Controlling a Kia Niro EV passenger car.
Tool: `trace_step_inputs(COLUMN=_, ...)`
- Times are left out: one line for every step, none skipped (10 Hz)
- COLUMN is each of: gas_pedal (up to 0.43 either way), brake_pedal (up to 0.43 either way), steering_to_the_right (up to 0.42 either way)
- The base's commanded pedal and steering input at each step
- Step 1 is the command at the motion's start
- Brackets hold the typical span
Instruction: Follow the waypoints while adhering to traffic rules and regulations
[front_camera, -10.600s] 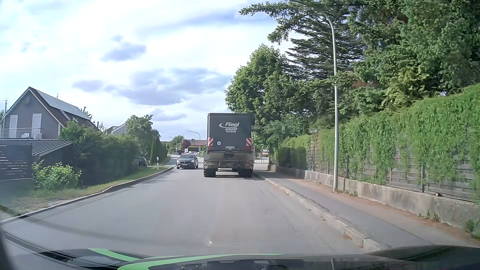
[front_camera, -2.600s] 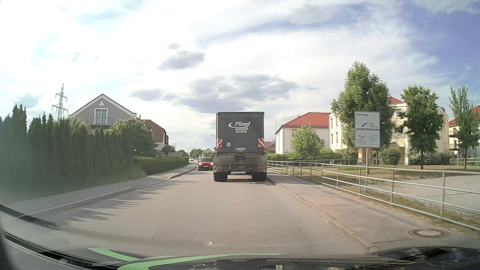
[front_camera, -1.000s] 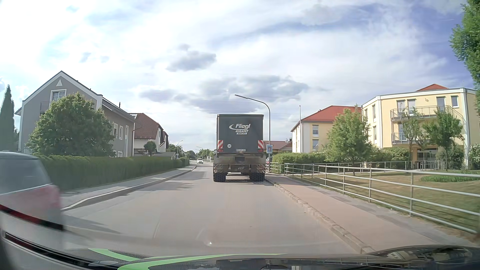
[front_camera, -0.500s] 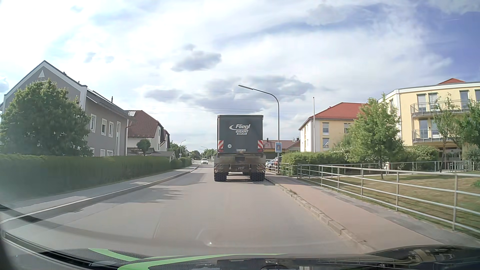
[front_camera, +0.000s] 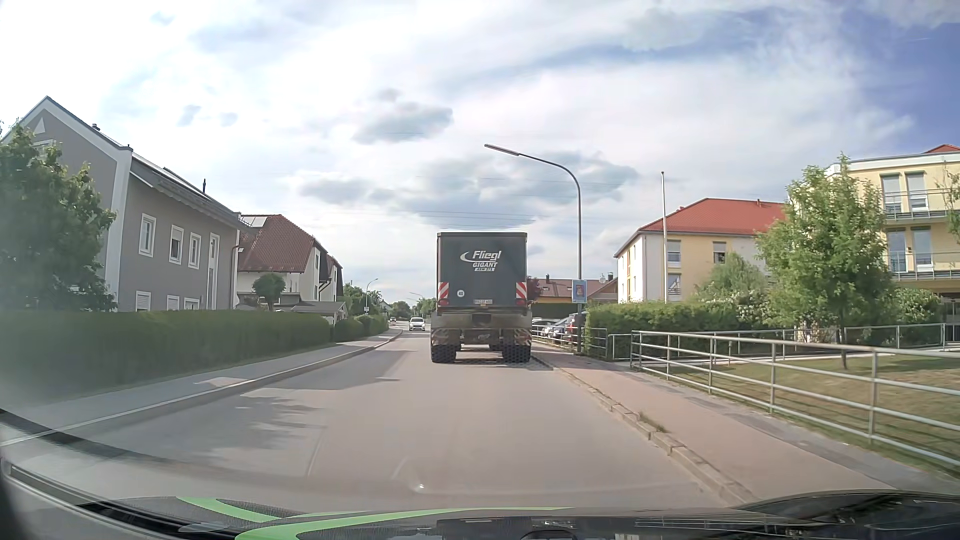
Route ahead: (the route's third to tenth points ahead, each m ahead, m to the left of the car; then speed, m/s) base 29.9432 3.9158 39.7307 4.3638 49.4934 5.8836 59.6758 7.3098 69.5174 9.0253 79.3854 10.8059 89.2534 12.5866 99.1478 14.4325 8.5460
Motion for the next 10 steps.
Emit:
trace_step_inputs(gas_pedal=0.169, brake_pedal=0.0, steering_to_the_right=-0.015)
trace_step_inputs(gas_pedal=0.169, brake_pedal=0.0, steering_to_the_right=-0.015)
trace_step_inputs(gas_pedal=0.169, brake_pedal=0.0, steering_to_the_right=-0.015)
trace_step_inputs(gas_pedal=0.157, brake_pedal=0.0, steering_to_the_right=-0.014)
trace_step_inputs(gas_pedal=0.157, brake_pedal=0.0, steering_to_the_right=-0.013)
trace_step_inputs(gas_pedal=0.157, brake_pedal=0.0, steering_to_the_right=-0.013)
trace_step_inputs(gas_pedal=0.157, brake_pedal=0.0, steering_to_the_right=-0.012)
trace_step_inputs(gas_pedal=0.157, brake_pedal=0.0, steering_to_the_right=-0.011)
trace_step_inputs(gas_pedal=0.157, brake_pedal=0.0, steering_to_the_right=-0.009)
trace_step_inputs(gas_pedal=0.157, brake_pedal=0.0, steering_to_the_right=-0.007)
